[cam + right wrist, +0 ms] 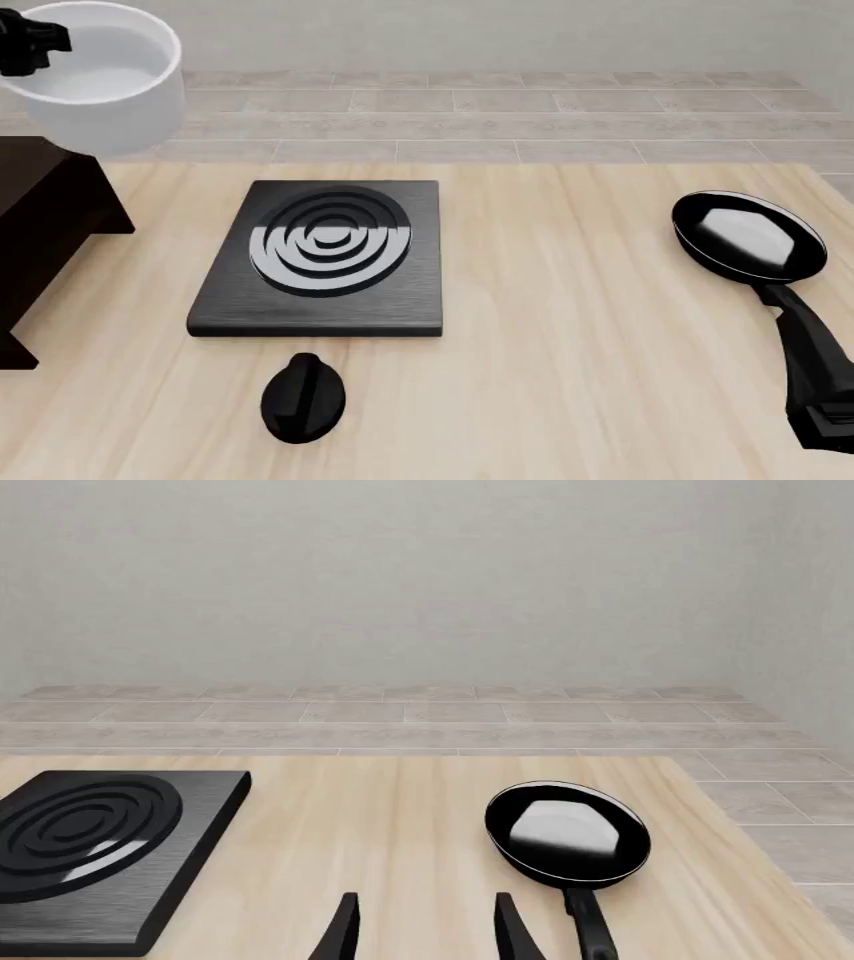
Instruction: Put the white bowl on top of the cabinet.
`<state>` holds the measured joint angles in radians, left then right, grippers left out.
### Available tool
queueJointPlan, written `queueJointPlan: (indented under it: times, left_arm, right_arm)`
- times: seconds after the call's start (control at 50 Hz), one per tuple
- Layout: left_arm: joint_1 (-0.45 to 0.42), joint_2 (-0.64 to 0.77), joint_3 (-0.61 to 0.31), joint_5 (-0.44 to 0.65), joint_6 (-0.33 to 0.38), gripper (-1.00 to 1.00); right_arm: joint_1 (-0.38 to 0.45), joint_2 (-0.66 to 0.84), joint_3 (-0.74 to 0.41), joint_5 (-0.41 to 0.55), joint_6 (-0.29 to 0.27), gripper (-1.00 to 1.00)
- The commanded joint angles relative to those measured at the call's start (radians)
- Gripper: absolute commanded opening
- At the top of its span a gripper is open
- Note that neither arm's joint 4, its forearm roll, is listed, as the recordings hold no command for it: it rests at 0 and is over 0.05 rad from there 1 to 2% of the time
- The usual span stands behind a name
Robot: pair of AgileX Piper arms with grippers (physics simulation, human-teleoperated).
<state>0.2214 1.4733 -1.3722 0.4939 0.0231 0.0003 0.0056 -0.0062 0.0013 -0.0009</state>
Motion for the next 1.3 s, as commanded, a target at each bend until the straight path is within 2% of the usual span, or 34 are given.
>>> queueJointPlan:
  times: [0.02, 0.56, 1.3]
  left_arm:
    - [0.055, -0.028, 0.004, 0.000, 0.004, -1.00]
    - [0.178, -0.031, 0.047, -0.029, 0.004, -1.00]
    - [0.318, 0.057, 0.006, -0.074, 0.016, -1.00]
  right_arm:
    - [0.000, 0.000, 0.000, 0.000, 0.000, 1.00]
    - [0.000, 0.000, 0.000, 0.000, 0.000, 1.00]
    - [0.000, 0.000, 0.000, 0.000, 0.000, 1.00]
